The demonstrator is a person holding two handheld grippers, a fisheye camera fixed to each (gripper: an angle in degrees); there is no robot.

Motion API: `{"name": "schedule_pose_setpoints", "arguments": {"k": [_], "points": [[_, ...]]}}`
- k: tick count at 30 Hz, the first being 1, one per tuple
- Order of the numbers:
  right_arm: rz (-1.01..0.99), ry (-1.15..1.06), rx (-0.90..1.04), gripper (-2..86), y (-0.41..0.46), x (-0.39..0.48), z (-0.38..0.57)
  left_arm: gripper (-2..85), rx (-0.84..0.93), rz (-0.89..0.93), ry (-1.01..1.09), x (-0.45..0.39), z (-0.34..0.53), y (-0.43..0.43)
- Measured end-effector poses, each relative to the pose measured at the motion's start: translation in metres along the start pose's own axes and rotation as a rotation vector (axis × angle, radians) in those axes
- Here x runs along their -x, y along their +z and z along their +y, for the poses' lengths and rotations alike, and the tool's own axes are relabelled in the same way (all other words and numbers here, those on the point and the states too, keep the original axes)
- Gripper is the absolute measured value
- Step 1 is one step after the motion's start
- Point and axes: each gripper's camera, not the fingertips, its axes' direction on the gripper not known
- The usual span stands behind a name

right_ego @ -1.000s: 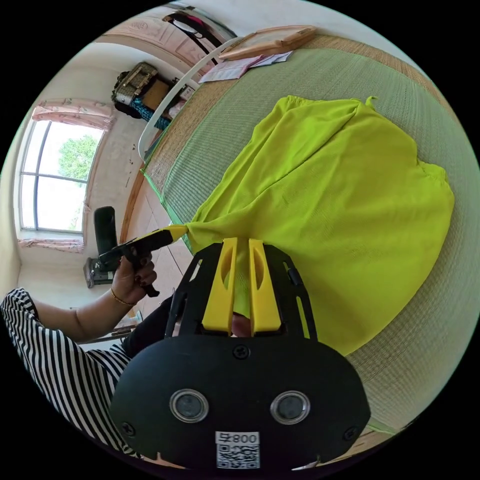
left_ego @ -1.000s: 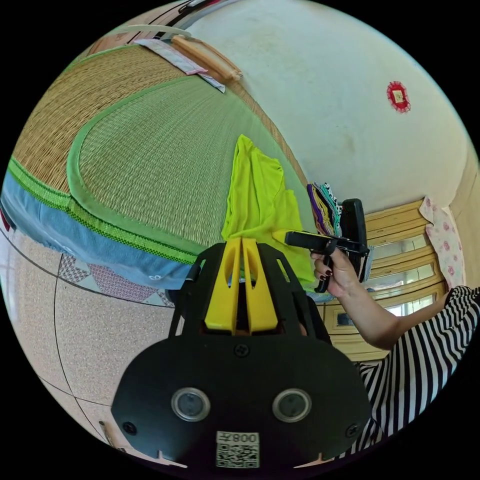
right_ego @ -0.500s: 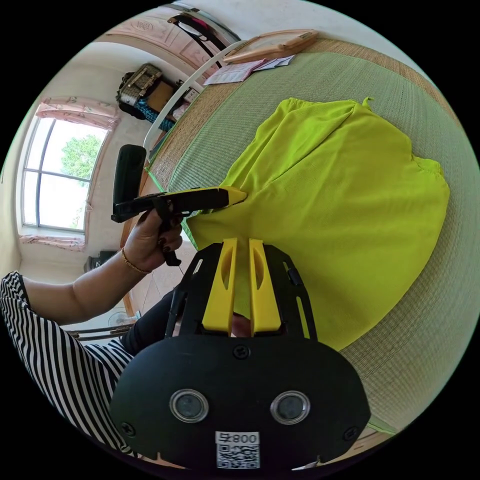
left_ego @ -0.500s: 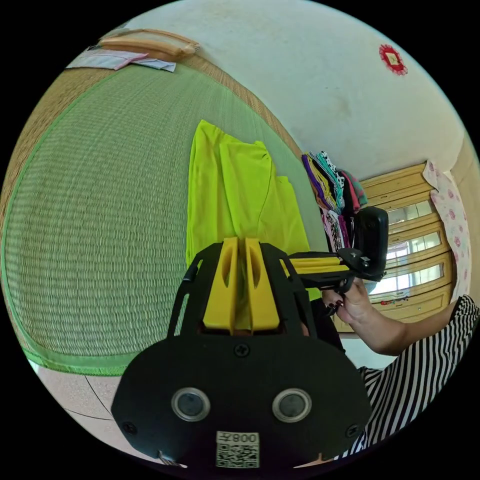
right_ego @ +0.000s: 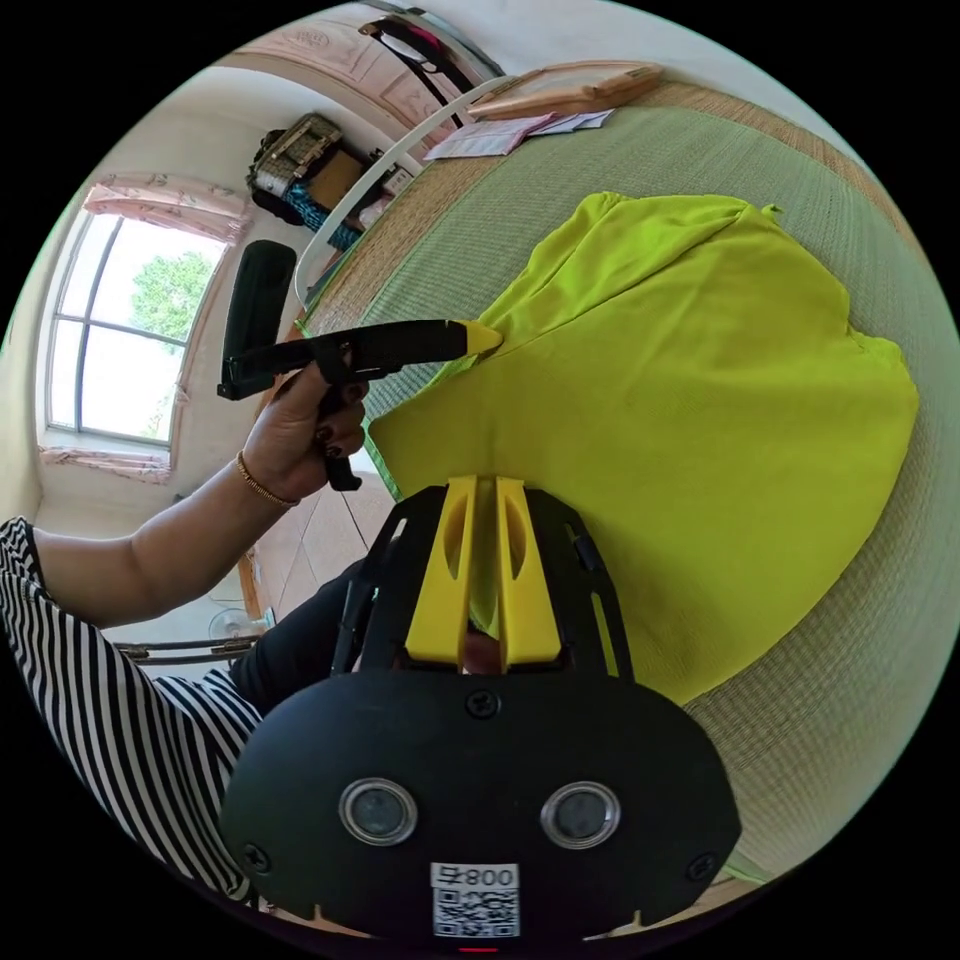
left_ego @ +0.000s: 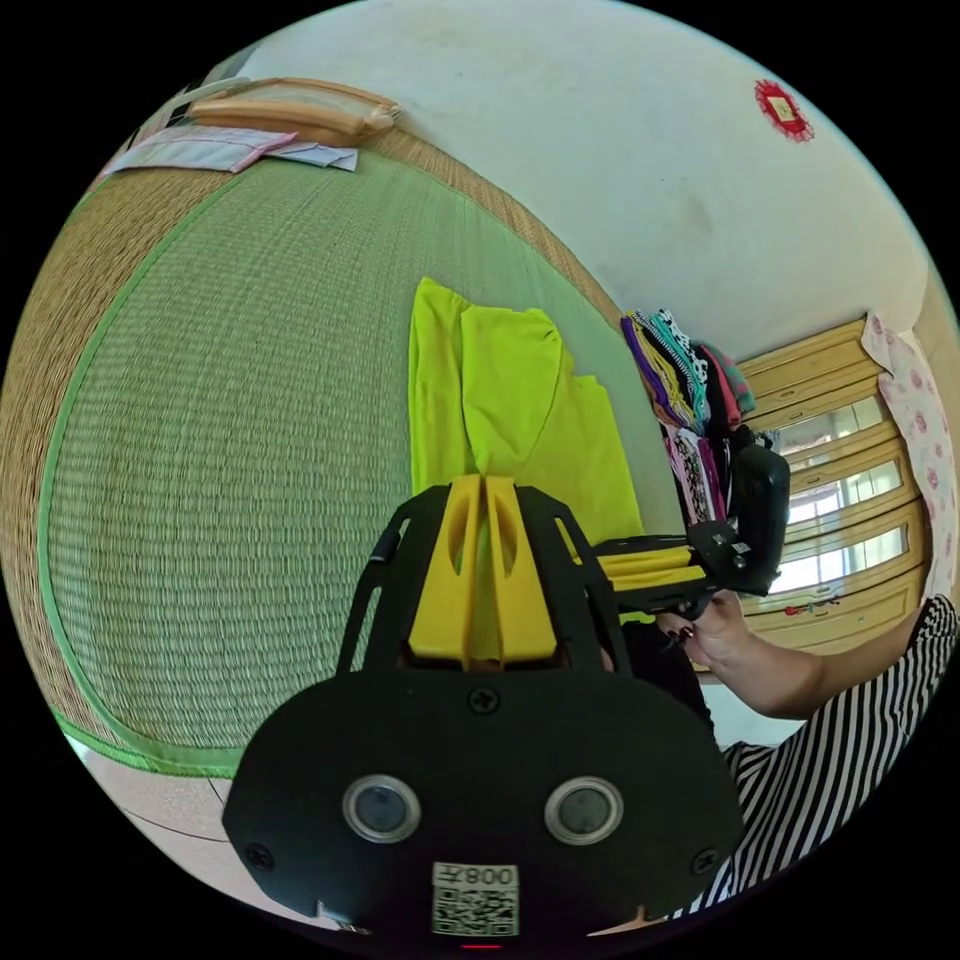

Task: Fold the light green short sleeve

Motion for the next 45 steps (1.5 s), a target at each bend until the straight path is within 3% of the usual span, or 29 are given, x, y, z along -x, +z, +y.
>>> {"name": "schedule_pose_setpoints", "arguments": {"k": [13, 20, 28, 31, 36, 45], "points": [[-0.018, -0.032, -0.027, 0.3, -0.03, 0.02, 0.03, 0.3, -0.157, 0.026, 0.038, -0.025, 0.03, -0.051], [0.014, 0.063, 0.023, 0.1, -0.019, 0.014, 0.066, 0.3, -0.009, -0.075, -0.004, -0.025, 0.048, -0.034], [0.008, 0.087, -0.065, 0.7, -0.052, 0.034, 0.121, 0.7, -0.055, -0.015, 0.087, -0.065, 0.065, -0.054], [0.057, 0.107, -0.068, 2.1, -0.053, 0.044, 0.146, 1.3, 0.003, -0.002, 0.116, -0.075, 0.076, -0.048], [0.31, 0.11, -0.065, 7.2, -0.046, 0.08, 0.173, 1.8, 0.034, -0.029, 0.104, -0.081, 0.086, -0.045], [0.433, 0.121, -0.061, 7.8, -0.004, 0.118, 0.19, 1.5, 0.06, -0.081, 0.072, -0.083, 0.087, -0.044]]}}
